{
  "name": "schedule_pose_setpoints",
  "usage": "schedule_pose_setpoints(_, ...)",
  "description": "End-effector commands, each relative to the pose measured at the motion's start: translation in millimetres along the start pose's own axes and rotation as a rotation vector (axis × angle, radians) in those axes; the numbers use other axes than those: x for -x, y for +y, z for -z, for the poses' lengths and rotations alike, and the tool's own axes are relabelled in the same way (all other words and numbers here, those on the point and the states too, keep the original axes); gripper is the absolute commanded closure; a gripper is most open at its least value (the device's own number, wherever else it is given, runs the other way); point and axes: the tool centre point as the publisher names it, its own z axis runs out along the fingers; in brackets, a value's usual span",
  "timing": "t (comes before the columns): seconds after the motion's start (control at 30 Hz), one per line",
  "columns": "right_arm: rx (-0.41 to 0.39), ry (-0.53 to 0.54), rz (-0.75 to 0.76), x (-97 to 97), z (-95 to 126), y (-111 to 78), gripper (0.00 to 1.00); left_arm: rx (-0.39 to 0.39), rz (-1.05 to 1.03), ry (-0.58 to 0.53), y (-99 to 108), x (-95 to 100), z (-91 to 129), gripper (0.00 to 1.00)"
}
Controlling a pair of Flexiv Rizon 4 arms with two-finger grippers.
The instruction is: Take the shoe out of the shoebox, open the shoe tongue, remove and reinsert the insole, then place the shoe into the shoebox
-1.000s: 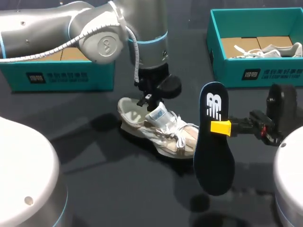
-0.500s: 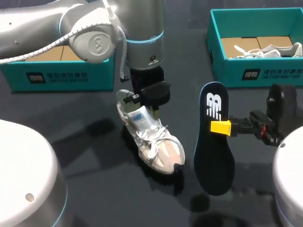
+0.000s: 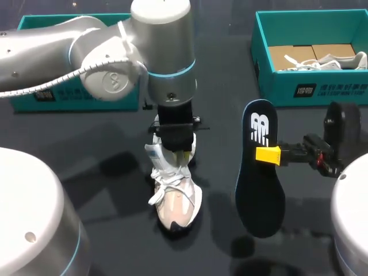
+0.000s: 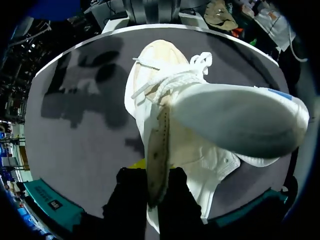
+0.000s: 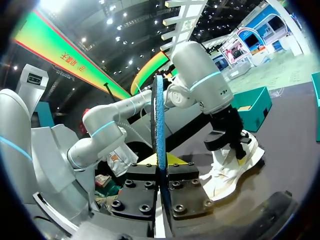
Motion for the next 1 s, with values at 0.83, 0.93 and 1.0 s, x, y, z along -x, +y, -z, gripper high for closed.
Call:
schedule_pose_setpoints(0.83, 0.002, -0.471, 0.0, -8.5, 1.4, -1.8, 1.0, -0.022, -0.01, 0.039, 13.9, 42.9, -10.3, 1.0)
schedule_pose_setpoints(0.93, 0.002, -0.471, 0.0, -8.5, 1.4, -1.8, 1.0, -0.02, -0.004, 0.046, 13.6, 42.6, -9.8, 1.0)
schedule_pose_setpoints(1.0, 0.002, -0.471, 0.0, -8.5, 1.4, -1.8, 1.0, -0.007, 0.01, 0.06, 13.4, 43.2, -12.5, 1.0)
